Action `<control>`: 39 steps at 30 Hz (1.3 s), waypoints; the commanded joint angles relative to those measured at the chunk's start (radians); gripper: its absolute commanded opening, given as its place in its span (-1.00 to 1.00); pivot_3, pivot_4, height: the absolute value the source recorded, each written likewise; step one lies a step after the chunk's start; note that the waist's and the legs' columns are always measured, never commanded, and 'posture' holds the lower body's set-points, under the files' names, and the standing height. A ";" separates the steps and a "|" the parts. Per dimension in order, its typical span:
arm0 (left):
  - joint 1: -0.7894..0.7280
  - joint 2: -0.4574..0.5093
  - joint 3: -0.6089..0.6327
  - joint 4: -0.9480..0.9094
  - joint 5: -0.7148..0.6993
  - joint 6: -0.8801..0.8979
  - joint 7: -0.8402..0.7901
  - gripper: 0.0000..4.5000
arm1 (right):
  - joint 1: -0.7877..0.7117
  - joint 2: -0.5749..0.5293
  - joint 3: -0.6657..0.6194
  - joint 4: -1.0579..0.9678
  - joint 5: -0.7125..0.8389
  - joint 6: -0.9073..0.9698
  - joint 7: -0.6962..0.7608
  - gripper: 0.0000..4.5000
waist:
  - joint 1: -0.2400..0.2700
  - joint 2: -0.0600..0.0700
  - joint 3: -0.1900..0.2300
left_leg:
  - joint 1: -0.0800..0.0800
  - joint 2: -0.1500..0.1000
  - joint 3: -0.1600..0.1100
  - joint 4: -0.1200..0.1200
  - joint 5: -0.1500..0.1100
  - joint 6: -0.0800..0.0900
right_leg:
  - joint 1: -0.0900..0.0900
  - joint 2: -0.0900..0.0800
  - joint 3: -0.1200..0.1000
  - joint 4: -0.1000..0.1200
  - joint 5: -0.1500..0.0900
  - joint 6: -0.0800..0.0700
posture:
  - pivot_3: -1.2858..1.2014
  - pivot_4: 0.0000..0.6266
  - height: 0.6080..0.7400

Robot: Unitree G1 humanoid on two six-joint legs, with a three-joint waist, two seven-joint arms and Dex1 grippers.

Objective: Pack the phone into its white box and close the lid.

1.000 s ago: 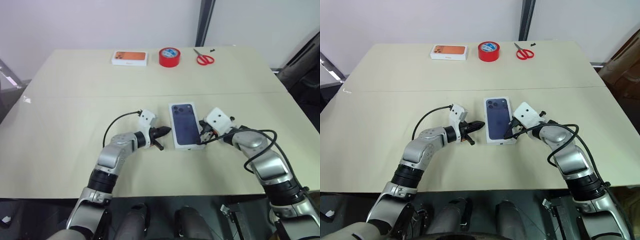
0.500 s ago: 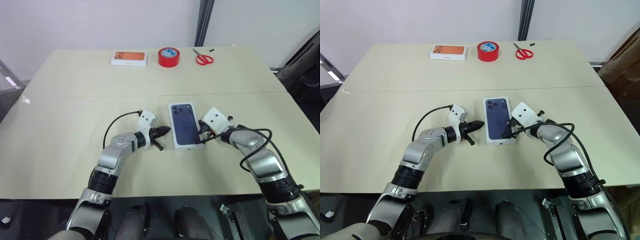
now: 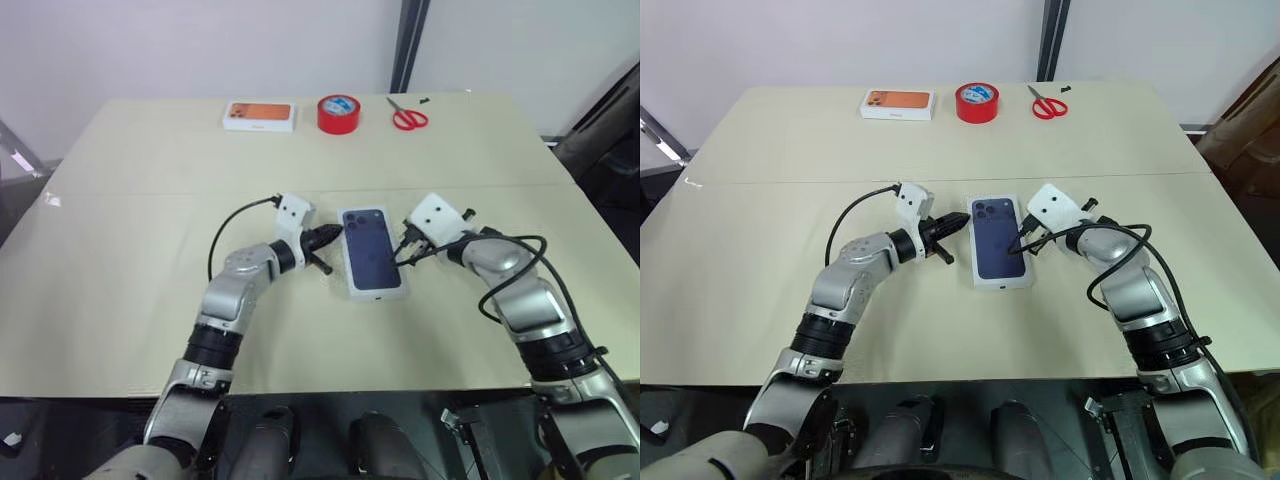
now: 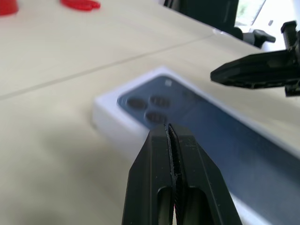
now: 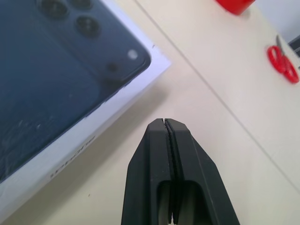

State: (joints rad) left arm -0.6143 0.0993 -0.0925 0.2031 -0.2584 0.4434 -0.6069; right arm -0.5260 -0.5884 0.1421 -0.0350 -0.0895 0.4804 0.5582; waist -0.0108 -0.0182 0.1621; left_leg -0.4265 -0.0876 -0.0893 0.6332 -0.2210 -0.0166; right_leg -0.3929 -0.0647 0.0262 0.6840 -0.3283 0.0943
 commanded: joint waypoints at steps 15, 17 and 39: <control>0.033 0.034 -0.121 0.106 0.139 -0.033 -0.033 -0.95 | 0.108 0.003 0.113 -0.120 -0.019 0.096 0.142 -0.88 | 0.000 -0.002 -0.013 | 0.020 0.001 -0.001 -0.004 -0.005 0.008 | 0.021 0.001 -0.001 -0.006 -0.001 0.000 | 0.03 -0.52 0.91; 0.033 0.036 -0.103 0.095 0.118 -0.024 -0.044 -0.84 | 0.101 0.014 0.087 -0.120 0.003 0.108 0.150 -0.58 | 0.000 -0.002 -0.013 | 0.019 0.001 -0.001 -0.003 -0.005 0.008 | 0.021 0.000 0.000 -0.007 -0.001 0.000 | 0.03 -0.52 0.91; 0.264 0.454 0.171 -0.279 -0.146 0.084 -0.286 0.98 | 0.169 -0.075 -0.169 -0.194 0.307 0.035 0.301 1.00 | 0.000 0.002 -0.008 | 0.015 0.001 -0.001 -0.005 -0.006 0.008 | 0.017 -0.001 0.000 -0.008 -0.001 0.000 | 0.03 -0.52 0.91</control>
State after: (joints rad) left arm -0.3615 0.5384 0.0401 -0.0433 -0.3857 0.5536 -0.8774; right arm -0.3577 -0.6448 0.0199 -0.1777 0.1977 0.5401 0.8479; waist -0.0112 -0.0162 0.1538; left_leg -0.4111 -0.0868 -0.0905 0.6281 -0.2266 -0.0084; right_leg -0.3763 -0.0653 0.0264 0.6758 -0.3289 0.0945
